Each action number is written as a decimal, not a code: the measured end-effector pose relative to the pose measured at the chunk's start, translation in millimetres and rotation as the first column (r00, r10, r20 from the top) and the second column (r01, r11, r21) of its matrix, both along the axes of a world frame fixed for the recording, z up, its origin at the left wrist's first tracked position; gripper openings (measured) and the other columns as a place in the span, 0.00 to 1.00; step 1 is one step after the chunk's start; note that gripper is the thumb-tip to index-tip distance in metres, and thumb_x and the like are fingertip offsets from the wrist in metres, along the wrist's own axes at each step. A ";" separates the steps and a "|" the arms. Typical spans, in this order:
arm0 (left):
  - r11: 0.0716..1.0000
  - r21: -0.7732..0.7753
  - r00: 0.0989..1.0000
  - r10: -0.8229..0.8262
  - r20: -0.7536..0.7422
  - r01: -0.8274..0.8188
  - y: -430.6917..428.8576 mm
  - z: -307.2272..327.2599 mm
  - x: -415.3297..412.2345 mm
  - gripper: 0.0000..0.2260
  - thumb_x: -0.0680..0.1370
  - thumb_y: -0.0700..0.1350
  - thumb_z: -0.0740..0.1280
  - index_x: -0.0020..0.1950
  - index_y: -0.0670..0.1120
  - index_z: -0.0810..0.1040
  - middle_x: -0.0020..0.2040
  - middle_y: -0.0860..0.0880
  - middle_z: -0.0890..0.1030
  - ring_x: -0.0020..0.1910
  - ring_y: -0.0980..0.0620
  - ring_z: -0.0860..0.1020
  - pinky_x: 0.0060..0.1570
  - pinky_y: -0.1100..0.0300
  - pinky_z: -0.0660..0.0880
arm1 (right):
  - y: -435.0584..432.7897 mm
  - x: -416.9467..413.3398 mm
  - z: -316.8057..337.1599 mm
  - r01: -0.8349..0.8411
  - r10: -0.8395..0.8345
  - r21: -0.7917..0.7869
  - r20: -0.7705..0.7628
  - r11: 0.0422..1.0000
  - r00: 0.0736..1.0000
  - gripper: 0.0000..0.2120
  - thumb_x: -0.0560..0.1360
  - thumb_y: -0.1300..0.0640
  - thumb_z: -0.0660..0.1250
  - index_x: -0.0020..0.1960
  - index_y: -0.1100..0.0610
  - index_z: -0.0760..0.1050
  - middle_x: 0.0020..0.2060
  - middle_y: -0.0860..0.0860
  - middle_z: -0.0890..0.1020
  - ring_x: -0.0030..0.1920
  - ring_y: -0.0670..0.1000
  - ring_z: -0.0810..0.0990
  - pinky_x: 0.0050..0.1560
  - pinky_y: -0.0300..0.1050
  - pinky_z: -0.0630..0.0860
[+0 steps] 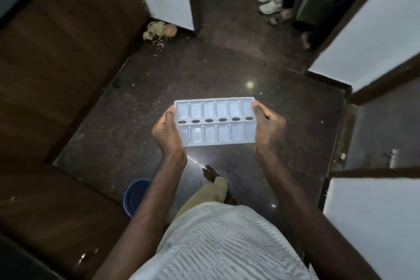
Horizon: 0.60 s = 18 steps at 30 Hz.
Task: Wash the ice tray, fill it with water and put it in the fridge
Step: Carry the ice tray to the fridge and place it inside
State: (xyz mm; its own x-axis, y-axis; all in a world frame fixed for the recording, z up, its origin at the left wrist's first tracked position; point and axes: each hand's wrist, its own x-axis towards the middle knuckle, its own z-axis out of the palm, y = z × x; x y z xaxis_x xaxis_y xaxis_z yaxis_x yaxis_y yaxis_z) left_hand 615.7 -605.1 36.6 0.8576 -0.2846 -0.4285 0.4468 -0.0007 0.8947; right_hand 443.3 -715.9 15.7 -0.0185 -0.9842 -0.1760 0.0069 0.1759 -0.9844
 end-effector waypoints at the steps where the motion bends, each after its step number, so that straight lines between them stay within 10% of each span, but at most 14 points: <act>1: 0.999 0.001 0.999 0.032 0.002 -0.032 2.3 0.4 6.6 0.09 0.76 0.46 0.69 0.48 0.48 0.89 0.38 0.50 0.87 0.35 0.53 0.85 0.32 0.59 0.80 | -4.7 11.2 -0.7 -0.028 0.028 0.012 0.012 1.000 1.000 0.13 0.78 0.53 0.73 0.59 0.58 0.86 0.46 0.43 0.89 0.46 0.44 0.88 0.43 0.36 0.81; 18: 0.812 0.051 0.813 0.583 0.001 -0.582 5.1 1.9 101.9 0.11 0.80 0.43 0.66 0.54 0.46 0.88 0.45 0.47 0.89 0.42 0.50 0.87 0.40 0.54 0.83 | -82.6 213.6 -6.4 -0.566 0.565 0.064 0.032 0.822 0.824 0.08 0.75 0.53 0.76 0.53 0.54 0.88 0.44 0.45 0.89 0.43 0.44 0.88 0.41 0.37 0.81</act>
State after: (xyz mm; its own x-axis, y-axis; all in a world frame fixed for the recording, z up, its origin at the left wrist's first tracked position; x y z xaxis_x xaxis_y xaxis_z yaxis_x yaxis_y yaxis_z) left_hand 717.6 -600.0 38.5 0.8503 0.2867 -0.4413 0.3891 0.2223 0.8940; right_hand 657.0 -798.5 9.3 0.5399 -0.8070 -0.2393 -0.1033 0.2186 -0.9703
